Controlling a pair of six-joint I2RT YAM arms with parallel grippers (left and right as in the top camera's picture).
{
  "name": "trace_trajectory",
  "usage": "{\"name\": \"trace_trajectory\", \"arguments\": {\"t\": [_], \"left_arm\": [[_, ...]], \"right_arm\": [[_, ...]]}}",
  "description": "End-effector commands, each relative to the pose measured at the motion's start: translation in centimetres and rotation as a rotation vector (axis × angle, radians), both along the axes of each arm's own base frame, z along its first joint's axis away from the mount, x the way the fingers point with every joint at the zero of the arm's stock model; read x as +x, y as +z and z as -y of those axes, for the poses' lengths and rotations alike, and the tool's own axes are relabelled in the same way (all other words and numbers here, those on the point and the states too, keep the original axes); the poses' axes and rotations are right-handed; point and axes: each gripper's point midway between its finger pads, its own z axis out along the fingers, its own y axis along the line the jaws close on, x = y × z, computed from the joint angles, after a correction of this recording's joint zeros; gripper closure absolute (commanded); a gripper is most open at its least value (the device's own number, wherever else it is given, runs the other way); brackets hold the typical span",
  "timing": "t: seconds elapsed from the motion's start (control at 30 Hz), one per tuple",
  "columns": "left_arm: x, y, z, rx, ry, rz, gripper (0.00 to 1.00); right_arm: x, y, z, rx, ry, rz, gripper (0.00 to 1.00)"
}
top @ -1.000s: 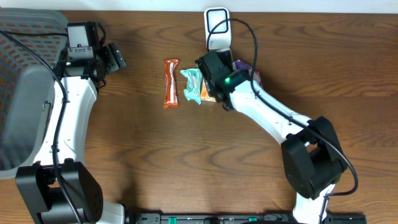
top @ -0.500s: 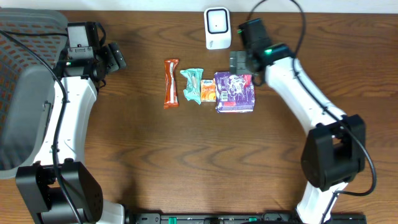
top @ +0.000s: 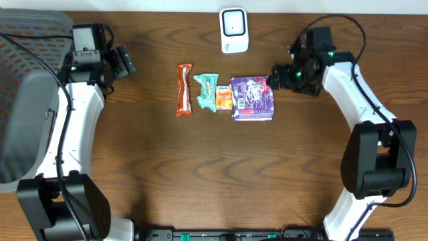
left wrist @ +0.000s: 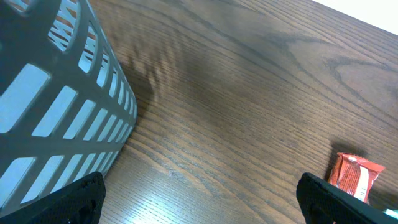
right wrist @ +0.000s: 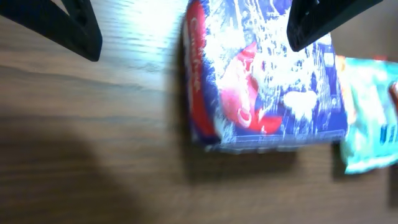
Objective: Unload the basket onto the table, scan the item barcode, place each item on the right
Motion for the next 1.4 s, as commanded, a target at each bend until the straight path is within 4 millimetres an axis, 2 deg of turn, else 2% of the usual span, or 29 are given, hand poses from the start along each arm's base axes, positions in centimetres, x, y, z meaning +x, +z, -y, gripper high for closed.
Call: {"name": "trace_trajectory", "arguments": {"t": [0.0, 0.2, 0.37, 0.47, 0.67, 0.7, 0.83, 0.9, 1.0, 1.13, 1.2, 1.27, 1.37], "left_arm": [[0.0, 0.0, -0.3, 0.001, 0.016, -0.001, 0.02], [0.0, 0.0, -0.3, 0.001, 0.016, -0.001, 0.02], [0.0, 0.0, -0.3, 0.001, 0.016, -0.001, 0.02], [0.0, 0.0, -0.3, 0.001, 0.016, -0.001, 0.02], [0.0, 0.0, -0.3, 0.001, 0.016, -0.001, 0.02], [0.0, 0.0, -0.3, 0.001, 0.016, -0.001, 0.02], [0.0, 0.0, -0.3, 0.001, 0.016, -0.001, 0.02], [0.0, 0.0, -0.3, 0.001, 0.016, -0.001, 0.02], [0.0, 0.0, -0.3, 0.001, 0.016, -0.001, 0.02], [0.0, 0.0, -0.3, 0.001, 0.016, -0.001, 0.02], [0.0, 0.0, -0.3, 0.001, 0.016, -0.001, 0.02], [0.0, 0.0, -0.3, 0.001, 0.016, -0.001, 0.02], [0.0, 0.0, -0.3, 0.001, 0.016, -0.001, 0.02]], "right_arm": [[-1.4, -0.1, -1.9, 0.131, 0.093, 0.004, 0.09], [-2.5, -2.0, -4.0, 0.246, 0.145, 0.033, 0.07], [-2.7, -3.8, -4.1, 0.253, 0.11, 0.054, 0.16], [-2.6, -4.4, -4.0, 0.255, 0.09, 0.069, 0.33], [-1.9, -4.5, -3.4, 0.23, 0.05, 0.078, 0.92], [-1.7, -4.2, -3.3, 0.232, 0.034, 0.079, 0.99], [-0.3, -2.3, -2.9, 0.214, 0.021, 0.123, 0.99], [0.5, -1.1, -1.8, 0.139, -0.014, 0.146, 0.99], [1.4, 1.3, 1.3, -0.049, -0.098, 0.171, 0.99], [1.4, 5.2, 6.9, -0.452, -0.249, 0.221, 0.99], [0.9, 7.0, 9.1, -0.657, -0.316, 0.254, 0.99], [0.3, 8.3, 10.3, -0.842, -0.352, 0.281, 0.99], [-0.6, 8.7, 11.2, -1.05, -0.359, 0.281, 0.99]]}}
